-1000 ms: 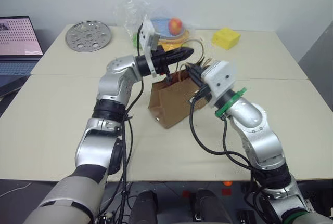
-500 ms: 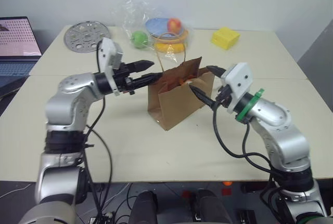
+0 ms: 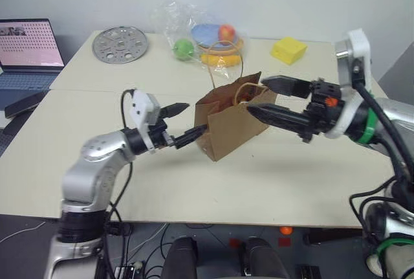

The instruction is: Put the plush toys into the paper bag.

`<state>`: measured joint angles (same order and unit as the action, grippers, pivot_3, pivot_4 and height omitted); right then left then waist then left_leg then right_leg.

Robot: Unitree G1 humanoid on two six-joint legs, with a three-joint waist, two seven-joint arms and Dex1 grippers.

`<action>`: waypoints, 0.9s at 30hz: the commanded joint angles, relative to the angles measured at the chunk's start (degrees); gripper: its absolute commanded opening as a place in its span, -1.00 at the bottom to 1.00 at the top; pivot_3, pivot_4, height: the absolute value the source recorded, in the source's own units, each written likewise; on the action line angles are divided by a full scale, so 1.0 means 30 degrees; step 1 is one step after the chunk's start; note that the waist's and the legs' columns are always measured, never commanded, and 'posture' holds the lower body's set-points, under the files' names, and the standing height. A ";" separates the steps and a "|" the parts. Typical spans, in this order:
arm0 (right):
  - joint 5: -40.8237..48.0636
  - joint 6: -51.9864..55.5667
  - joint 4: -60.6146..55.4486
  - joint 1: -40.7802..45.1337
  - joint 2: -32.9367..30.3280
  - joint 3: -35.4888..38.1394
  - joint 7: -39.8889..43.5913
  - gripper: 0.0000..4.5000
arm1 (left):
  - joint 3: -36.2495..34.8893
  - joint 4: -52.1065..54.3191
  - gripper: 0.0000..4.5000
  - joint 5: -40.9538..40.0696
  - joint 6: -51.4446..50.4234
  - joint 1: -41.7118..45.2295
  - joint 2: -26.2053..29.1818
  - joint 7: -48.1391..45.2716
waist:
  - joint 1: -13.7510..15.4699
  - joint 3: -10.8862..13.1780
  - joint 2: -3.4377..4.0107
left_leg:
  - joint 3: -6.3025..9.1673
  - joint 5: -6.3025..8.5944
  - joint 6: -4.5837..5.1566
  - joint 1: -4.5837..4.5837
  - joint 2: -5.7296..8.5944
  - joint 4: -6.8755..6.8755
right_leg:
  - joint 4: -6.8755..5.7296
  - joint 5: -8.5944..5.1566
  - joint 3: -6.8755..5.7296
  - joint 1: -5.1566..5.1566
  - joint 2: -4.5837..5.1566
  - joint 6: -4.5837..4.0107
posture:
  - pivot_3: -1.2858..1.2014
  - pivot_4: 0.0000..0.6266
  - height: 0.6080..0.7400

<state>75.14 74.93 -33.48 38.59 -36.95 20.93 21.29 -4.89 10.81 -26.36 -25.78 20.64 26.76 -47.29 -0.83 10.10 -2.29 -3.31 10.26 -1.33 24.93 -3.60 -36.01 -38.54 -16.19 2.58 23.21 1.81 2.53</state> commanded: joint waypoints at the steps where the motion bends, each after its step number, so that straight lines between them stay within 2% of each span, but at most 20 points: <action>1: 0.2102 -0.0587 -0.0713 -0.0286 -0.0943 -0.0010 -0.1466 1.00 | 0.0839 -0.1069 0.99 0.0934 0.1932 0.0566 -0.0914 0.0369 | -0.0130 0.0000 0.0000 | -0.0001 0.0004 0.0005 0.0006 -0.0001 0.0001 | 0.0000 0.0007 0.0001 0.0009 -0.0005 0.0015 | 0.03 -0.52 1.00; 12: 0.4635 -0.2916 -0.1506 -0.1748 -0.3759 -0.1186 -0.4202 1.00 | 0.2687 -0.6595 0.99 0.3795 0.7063 0.1440 -0.3513 0.1064 | -0.0280 -0.0001 0.0003 | 0.0034 0.0006 0.0009 0.0007 -0.0035 0.0009 | -0.0025 0.0012 -0.0016 0.0018 -0.0206 0.0030 | 0.03 -0.52 1.00; 15: 0.5174 -0.3556 -0.1558 -0.2058 -0.4484 -0.1346 -0.4713 1.00 | 0.2571 -0.7451 0.73 0.3846 0.7917 0.1738 -0.3779 0.0936 | -0.0265 -0.0001 0.0003 | 0.0029 0.0006 0.0009 0.0016 -0.0029 0.0009 | -0.0017 0.0011 -0.0012 0.0018 -0.0200 0.0030 | 0.03 -0.52 1.00; 27: 0.4830 -0.5316 -0.1554 -0.2987 -0.5956 -0.1970 -0.4894 1.00 | 0.2466 -0.8018 -0.93 0.3436 0.8242 0.2179 -0.3790 0.0181 | -0.0260 -0.0001 0.0002 | 0.0030 0.0007 0.0008 0.0019 -0.0030 0.0008 | -0.0008 0.0011 -0.0010 0.0018 -0.0192 0.0031 | 0.03 -0.52 1.00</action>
<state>89.41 60.76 -37.45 29.74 -53.96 14.37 6.40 3.03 -14.16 -15.16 -1.81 25.99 15.44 -45.93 -1.61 10.10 -2.29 -3.22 10.28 -1.30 24.99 -3.68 -35.98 -38.57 -16.15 2.56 23.27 1.23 2.63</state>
